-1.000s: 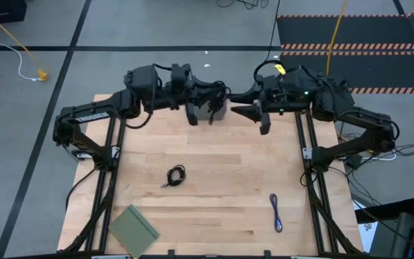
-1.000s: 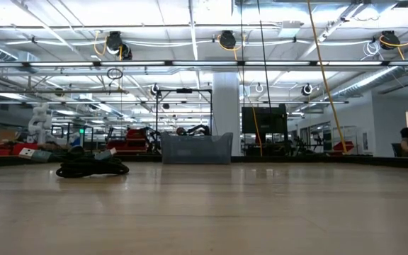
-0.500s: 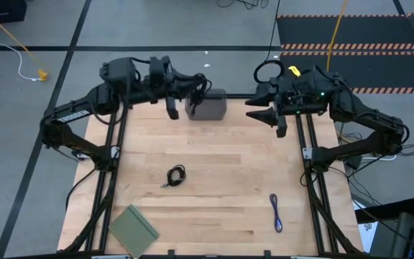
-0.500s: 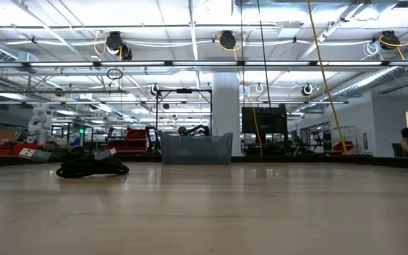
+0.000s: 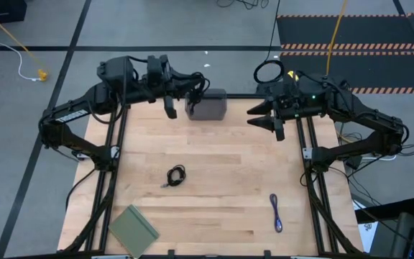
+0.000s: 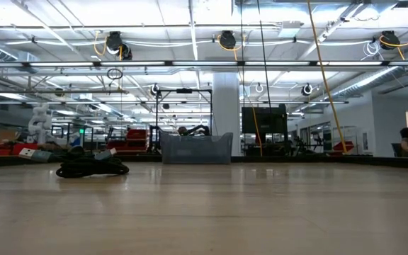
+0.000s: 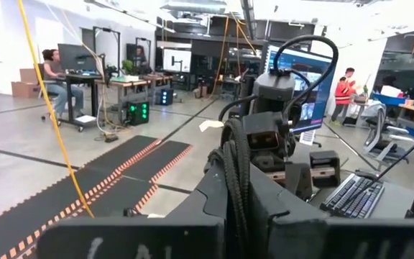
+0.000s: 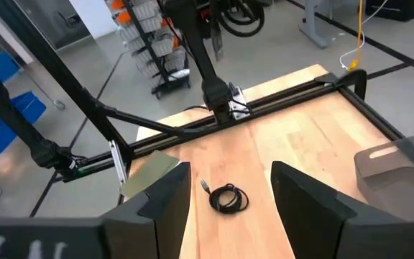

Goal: Pick and place USB-C Cables
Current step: Put the right black USB cable into the black bin

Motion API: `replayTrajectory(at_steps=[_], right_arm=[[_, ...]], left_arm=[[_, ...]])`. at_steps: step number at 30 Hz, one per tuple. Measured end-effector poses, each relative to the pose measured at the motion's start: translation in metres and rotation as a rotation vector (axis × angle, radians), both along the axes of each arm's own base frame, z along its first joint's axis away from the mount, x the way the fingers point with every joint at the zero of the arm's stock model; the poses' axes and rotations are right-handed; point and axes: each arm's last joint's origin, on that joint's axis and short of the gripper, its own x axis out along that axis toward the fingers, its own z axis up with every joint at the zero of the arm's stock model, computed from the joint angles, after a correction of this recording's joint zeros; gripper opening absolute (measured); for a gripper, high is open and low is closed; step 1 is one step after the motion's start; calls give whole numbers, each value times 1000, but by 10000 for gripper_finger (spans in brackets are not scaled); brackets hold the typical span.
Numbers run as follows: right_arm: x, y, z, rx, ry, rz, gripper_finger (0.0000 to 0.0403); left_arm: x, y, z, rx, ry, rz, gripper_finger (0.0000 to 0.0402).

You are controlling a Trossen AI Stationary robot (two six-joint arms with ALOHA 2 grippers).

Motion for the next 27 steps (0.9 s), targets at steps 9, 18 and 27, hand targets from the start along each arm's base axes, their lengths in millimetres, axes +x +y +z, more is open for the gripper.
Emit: replayTrajectory(at_steps=[9, 18, 27], right_arm=[[0, 0, 0, 3, 4, -1, 187], [0, 0, 0, 1, 4, 0, 187], [0, 0, 0, -12, 4, 4, 187]], left_arm=[[-13, -2, -5, -42, 100, 28, 25], [-29, -1, 2, -57, 73, 146, 33], [-30, 8, 2, -30, 76, 274, 12]])
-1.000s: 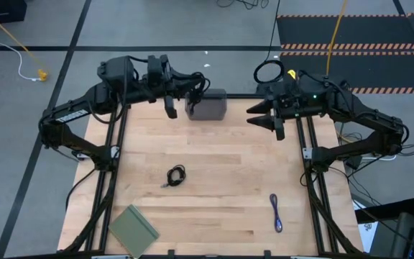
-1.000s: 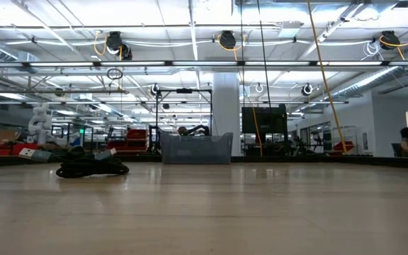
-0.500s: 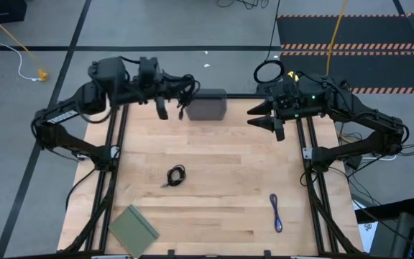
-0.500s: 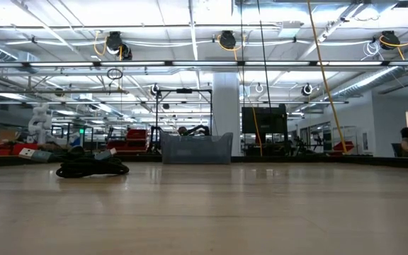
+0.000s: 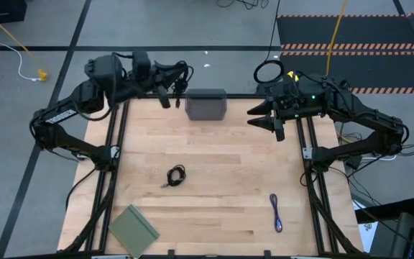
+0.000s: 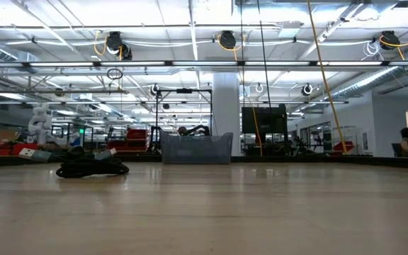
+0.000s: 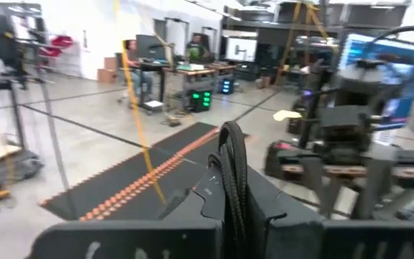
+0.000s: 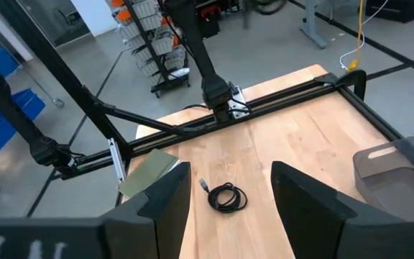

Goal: Pick and place USB-C Cables
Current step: Put the right black USB cable into the black bin

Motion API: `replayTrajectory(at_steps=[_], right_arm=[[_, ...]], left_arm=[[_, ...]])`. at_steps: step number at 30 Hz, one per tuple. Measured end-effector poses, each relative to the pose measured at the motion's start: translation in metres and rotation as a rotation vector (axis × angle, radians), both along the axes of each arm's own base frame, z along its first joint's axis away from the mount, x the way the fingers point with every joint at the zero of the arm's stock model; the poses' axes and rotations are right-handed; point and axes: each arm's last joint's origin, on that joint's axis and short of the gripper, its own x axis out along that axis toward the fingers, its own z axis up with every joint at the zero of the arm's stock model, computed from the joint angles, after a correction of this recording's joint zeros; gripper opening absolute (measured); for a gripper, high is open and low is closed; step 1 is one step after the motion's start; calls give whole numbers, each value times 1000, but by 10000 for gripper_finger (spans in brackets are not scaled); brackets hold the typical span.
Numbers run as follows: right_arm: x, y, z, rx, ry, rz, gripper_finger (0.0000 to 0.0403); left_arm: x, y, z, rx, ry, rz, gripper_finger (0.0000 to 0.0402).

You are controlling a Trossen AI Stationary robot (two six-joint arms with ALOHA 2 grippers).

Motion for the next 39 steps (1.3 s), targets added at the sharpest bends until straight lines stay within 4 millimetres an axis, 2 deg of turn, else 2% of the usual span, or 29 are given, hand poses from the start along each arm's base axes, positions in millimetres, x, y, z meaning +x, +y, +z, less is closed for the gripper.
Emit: replayTrajectory(at_steps=[6, 12, 17, 20, 28, 33, 39], right_arm=[[0, 0, 0, -73, -3, 23, 187], [0, -1, 0, -154, -5, 39, 187], [0, -4, 0, -197, 6, -32, 187], [-1, -8, 0, -208, 11, -86, 187], [-3, -21, 4, -244, -1, -261, 187], [-5, -27, 3, -255, 10, -325, 187], [-5, -31, 3, -255, 17, -345, 187]], left_arm=[[17, 25, -9, -1, 8, 120, 38], [36, 49, -14, 42, -38, 223, 44], [46, 73, -17, 88, -86, 275, 45], [50, 91, -24, 83, -85, 249, 45], [59, 137, -53, 28, 4, 127, 46], [65, 155, -76, -34, 109, 50, 46], [78, 169, -111, -100, 280, 25, 46]])
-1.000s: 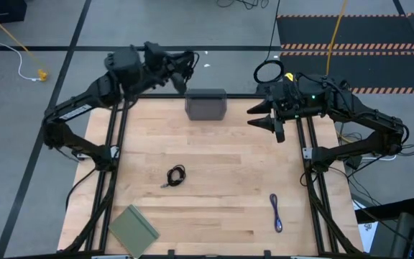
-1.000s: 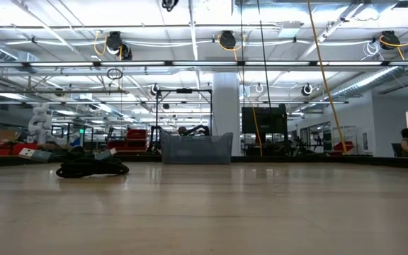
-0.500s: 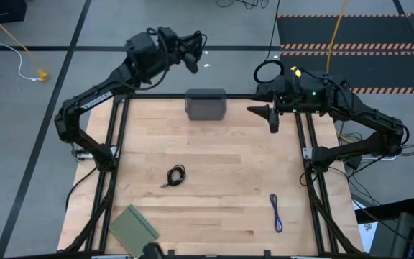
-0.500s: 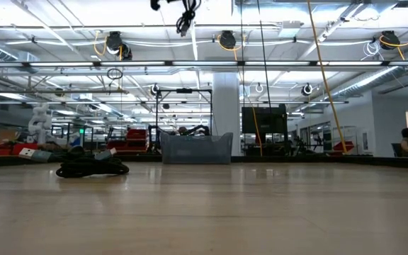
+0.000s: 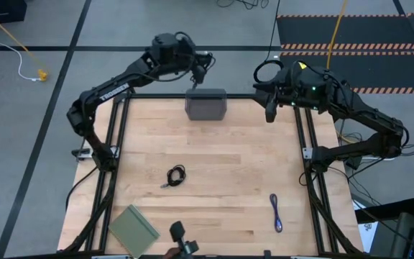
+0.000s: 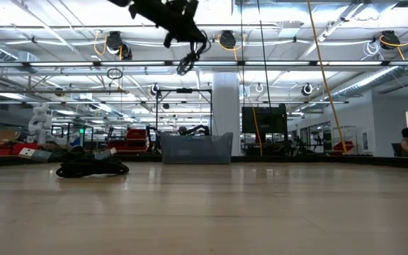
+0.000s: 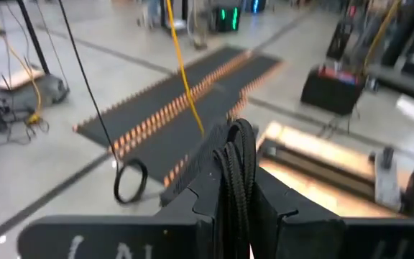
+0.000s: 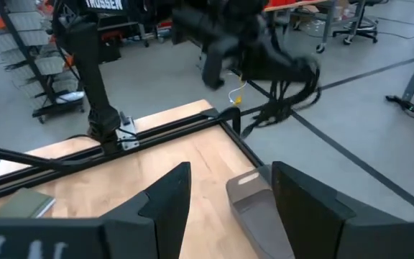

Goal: Pick and place USB-C Cables
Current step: Put the right black USB cable into the black bin

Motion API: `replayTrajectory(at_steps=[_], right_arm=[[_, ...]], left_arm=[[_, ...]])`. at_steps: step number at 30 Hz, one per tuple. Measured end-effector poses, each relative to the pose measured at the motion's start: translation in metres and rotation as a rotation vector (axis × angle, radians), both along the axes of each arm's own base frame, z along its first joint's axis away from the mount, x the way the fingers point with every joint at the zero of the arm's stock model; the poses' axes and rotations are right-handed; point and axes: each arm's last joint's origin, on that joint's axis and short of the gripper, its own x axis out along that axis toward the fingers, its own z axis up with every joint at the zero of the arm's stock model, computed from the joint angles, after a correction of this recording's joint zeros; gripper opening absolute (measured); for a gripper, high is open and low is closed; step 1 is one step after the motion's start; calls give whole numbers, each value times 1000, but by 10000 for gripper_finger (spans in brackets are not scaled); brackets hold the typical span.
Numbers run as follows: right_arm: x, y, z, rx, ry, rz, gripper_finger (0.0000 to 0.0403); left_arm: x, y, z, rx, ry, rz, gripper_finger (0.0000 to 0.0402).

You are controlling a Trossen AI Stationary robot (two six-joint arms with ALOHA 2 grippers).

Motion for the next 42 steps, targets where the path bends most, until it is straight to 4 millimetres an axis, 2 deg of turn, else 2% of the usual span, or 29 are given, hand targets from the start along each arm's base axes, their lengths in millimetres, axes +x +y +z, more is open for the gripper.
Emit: replayTrajectory(at_steps=[10, 15, 20, 25, 34, 42], right_arm=[[-1, -3, 0, -5, 5, -36, 187], [-1, -3, -1, -7, 14, -34, 187], [-2, -3, -3, 4, 34, -35, 187], [-2, -3, -3, 6, 35, -31, 187], [-1, -3, -8, 11, 50, -31, 187], [1, -4, -13, 18, 68, -30, 187]], left_arm=[[35, 24, -72, -54, 225, -87, 46], [44, 30, -108, -90, 362, -125, 46], [49, 34, -136, -120, 463, -156, 47], [50, 35, -150, -142, 521, -174, 47], [48, 34, -155, -159, 559, -185, 47], [50, 37, -172, -174, 617, -197, 47]])
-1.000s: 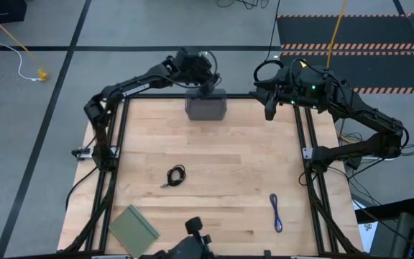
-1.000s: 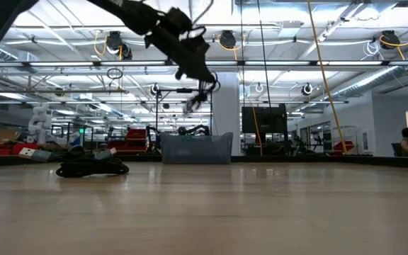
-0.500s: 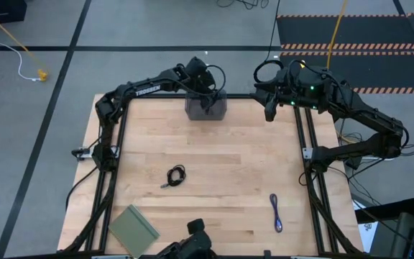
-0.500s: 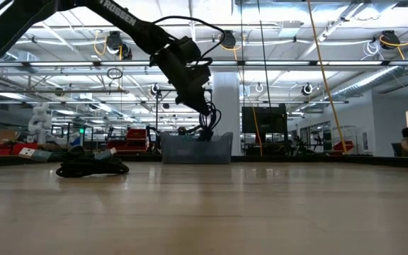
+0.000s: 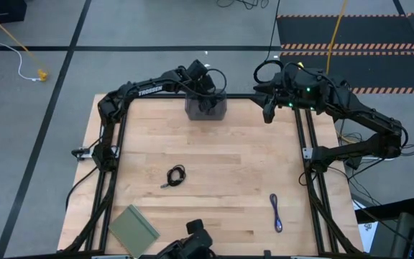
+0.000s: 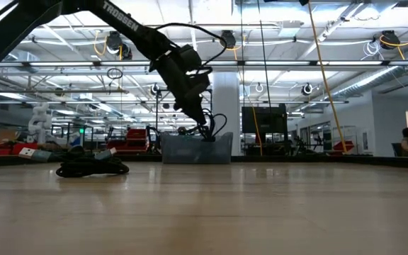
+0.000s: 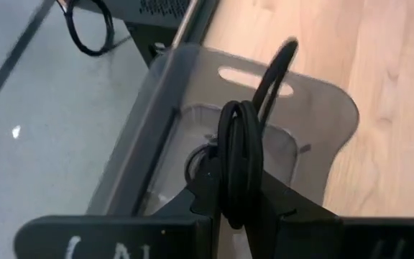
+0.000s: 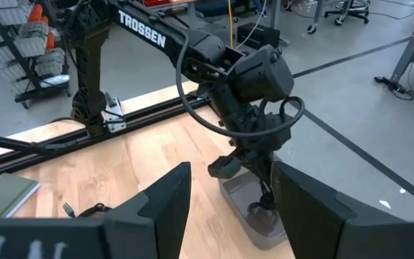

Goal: Pick and place USB-C Cables
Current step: Put the right black USB cable into the black bin

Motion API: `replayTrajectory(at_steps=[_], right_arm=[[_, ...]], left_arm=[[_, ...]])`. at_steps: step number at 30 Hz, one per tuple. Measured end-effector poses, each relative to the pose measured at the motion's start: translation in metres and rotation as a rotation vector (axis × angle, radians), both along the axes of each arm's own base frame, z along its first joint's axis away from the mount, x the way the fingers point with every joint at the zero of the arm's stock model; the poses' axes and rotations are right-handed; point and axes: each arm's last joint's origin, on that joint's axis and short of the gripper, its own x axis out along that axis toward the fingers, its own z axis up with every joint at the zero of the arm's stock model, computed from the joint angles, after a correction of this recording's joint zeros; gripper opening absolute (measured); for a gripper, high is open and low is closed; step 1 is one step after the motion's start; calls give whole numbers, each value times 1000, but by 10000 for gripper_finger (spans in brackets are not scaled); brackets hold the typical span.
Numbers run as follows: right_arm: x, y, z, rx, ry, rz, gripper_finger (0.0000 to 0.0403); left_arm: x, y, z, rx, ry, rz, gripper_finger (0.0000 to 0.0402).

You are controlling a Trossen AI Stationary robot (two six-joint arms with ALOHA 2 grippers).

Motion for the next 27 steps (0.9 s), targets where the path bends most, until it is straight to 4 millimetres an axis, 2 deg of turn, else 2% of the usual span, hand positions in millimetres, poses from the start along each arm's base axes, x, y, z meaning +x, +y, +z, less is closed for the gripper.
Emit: replayTrajectory(at_steps=[5, 18, 22, 27], right_arm=[[0, 0, 0, 0, -1, 0, 187], [0, 0, 0, 25, -10, -10, 187], [0, 0, 0, 23, -10, -9, 187], [0, 0, 0, 23, -10, -9, 187]], left_arm=[[2, 1, -6, 4, 13, -1, 47], [3, 2, -4, 15, -8, 29, 47], [7, -2, -4, 19, -19, -53, 48], [12, -10, -3, 31, -17, -87, 90]])
